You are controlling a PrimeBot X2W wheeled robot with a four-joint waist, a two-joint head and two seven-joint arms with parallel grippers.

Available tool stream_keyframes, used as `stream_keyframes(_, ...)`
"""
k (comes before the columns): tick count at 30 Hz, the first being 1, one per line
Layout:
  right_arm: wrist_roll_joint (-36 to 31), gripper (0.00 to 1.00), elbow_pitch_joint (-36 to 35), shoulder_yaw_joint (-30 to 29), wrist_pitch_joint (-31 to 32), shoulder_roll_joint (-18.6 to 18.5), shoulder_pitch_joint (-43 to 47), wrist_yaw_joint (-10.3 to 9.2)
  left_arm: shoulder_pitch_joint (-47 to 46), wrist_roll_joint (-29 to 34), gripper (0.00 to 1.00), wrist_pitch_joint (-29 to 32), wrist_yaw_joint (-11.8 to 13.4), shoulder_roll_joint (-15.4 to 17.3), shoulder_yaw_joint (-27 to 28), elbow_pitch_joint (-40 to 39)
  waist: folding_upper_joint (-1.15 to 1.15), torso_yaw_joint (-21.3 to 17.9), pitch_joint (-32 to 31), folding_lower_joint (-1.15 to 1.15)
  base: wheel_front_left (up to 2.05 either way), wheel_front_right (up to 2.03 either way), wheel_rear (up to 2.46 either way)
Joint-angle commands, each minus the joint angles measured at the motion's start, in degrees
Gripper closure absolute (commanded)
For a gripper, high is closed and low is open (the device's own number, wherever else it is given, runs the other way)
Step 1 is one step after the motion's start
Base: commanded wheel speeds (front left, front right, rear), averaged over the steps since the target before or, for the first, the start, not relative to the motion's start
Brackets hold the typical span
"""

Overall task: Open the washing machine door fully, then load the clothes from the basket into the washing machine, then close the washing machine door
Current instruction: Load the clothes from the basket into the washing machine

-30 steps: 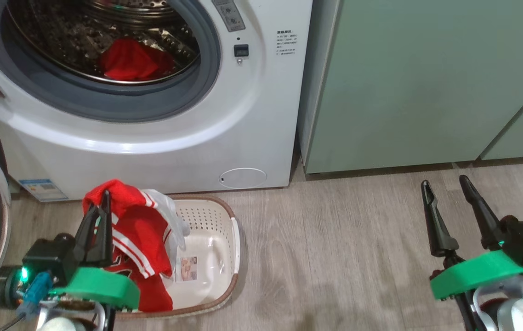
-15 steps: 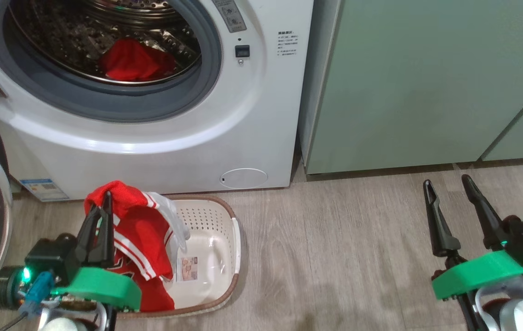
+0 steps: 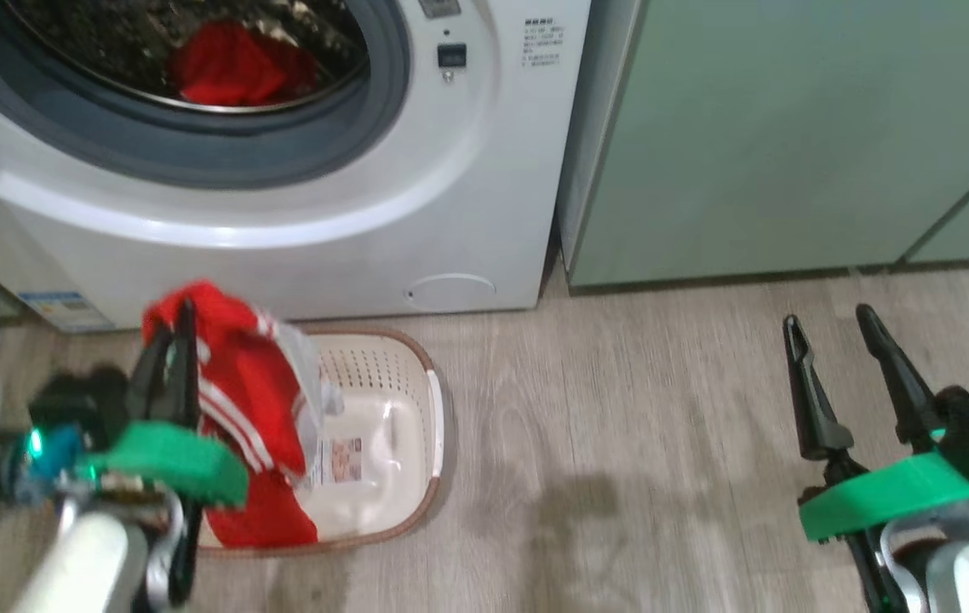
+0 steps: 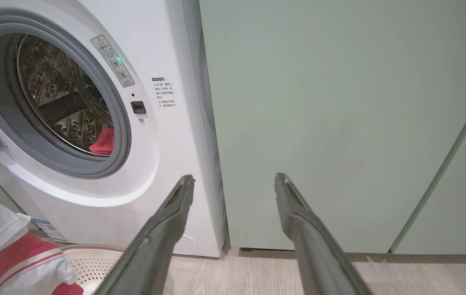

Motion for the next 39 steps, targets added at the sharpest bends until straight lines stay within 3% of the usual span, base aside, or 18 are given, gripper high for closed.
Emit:
stream_keyframes(1, 0.1, 0.0, -2.6, 1.8, -0.6, -0.2, -3.2, 0.0, -6.3, -0.7, 1.0, 0.3, -0.7, 1.3, 3.1, 0.0, 0.0, -0.9, 3.0, 0.0, 0.0, 0.0, 0.0)
stream_keyframes(12, 2.1, 0.0, -1.7, 3.9, -4.1, -0.2, -7.0, 0.0, -26.9, -4.5, 1.0, 5.8, -6.8, 4.1, 5.0, 15.0, 0.0, -5.6, 12.6, 0.0, 0.0, 0.0, 0.0)
stream_keyframes(17, 3.3, 0.0, -0.1, 5.2, -6.7, -0.2, -8.9, 0.0, -36.8, -7.1, 1.0, 13.8, -10.9, 6.4, 4.6, 24.0, 0.0, -8.0, 16.7, 0.0, 0.0, 0.0, 0.0)
stream_keyframes(23, 4.9, 0.0, 1.7, 7.1, -9.2, -0.2, -11.5, 0.0, -48.6, -7.9, 1.0, 23.5, -13.9, 10.5, 4.0, 31.1, 0.0, -10.4, 21.6, 0.0, 0.0, 0.0, 0.0)
stream_keyframes(34, 7.4, 0.0, 3.5, 10.4, -11.6, -0.2, -15.5, 0.0, -63.9, -8.3, 1.0, 39.4, -15.1, 17.7, 3.8, 35.3, 0.0, -14.1, 29.4, 0.0, 0.0, 0.0, 0.0)
stream_keyframes(39, 8.6, 0.0, 3.1, 11.6, -11.8, -0.2, -16.8, 0.0, -67.7, -7.8, 1.0, 41.7, -14.1, 20.9, 4.7, 35.4, 0.0, -16.0, 32.6, 0.0, 0.0, 0.0, 0.0)
